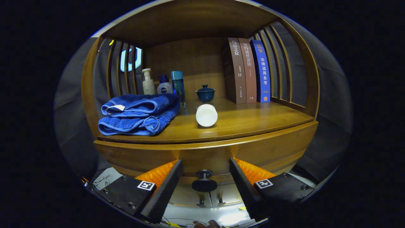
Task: Pull open the drawer, take out the items inside it, and place them on the countertop above the cabinet.
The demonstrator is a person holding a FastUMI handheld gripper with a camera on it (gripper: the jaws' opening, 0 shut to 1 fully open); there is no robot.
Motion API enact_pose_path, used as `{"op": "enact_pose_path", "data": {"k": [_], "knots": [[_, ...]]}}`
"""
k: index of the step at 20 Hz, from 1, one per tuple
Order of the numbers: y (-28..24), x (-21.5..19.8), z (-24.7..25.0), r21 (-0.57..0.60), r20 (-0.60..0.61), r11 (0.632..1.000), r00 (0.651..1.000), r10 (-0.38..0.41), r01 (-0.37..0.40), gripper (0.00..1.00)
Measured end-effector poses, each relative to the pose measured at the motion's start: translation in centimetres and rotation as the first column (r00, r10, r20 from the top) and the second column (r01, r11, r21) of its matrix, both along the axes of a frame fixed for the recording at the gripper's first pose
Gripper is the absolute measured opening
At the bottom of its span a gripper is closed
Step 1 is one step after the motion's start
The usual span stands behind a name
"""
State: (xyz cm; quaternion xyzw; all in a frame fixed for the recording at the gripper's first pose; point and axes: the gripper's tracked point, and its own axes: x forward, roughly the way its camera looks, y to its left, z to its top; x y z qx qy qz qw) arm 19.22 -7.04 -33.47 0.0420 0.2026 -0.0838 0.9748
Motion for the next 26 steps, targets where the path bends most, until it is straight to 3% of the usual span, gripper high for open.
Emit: {"op": "enact_pose_path", "data": {"k": [5, 13, 21, 26], "knots": [[-0.1, 0.0, -0.3, -0.048, 0.0, 0.999, 1.0, 0.011, -0.011, 0.99], [-0.4, -0.2, 0.3, -0.027, -0.017, 1.0, 1.0, 0.012, -0.012, 0.98], [0.8, -2.1, 8.2, -0.078, 0.105, 0.996, 0.993, 0.05, -0.042, 0.99], [1.9, -4.7, 16.1, -0.097, 0.229, 0.994, 0.971, 0.063, -0.041, 0.98]]}}
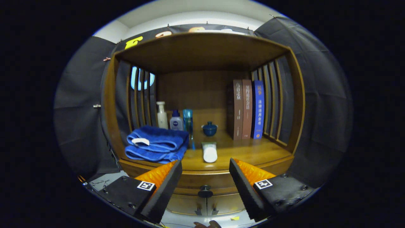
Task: Pull open the drawer, take out the items inside it, and place them on the countertop above the cabinet.
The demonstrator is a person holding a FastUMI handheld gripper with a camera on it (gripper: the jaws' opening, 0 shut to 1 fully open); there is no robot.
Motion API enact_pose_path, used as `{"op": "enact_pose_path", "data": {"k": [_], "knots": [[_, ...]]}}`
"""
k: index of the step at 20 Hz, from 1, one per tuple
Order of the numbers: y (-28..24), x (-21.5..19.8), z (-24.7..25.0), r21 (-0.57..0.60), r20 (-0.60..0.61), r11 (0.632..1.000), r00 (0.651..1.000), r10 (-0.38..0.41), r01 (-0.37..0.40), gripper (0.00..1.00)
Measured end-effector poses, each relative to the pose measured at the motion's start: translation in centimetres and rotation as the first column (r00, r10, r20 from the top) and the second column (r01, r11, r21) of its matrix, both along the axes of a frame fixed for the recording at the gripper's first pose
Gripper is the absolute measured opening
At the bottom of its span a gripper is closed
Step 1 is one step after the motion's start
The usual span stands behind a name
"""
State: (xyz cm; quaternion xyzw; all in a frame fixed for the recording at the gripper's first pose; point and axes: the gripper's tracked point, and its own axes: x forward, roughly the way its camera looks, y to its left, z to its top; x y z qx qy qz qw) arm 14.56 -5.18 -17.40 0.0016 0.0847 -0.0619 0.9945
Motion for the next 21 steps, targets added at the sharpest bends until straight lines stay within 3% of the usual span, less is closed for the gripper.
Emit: {"op": "enact_pose_path", "data": {"k": [9, 21], "knots": [[2.3, -7.1, 9.9, -0.059, 0.141, 0.998, 0.99, 0.02, -0.011, 0.98], [4.1, -10.5, 12.8, -0.063, 0.141, 0.997, 0.989, 0.043, -0.035, 0.98]]}}
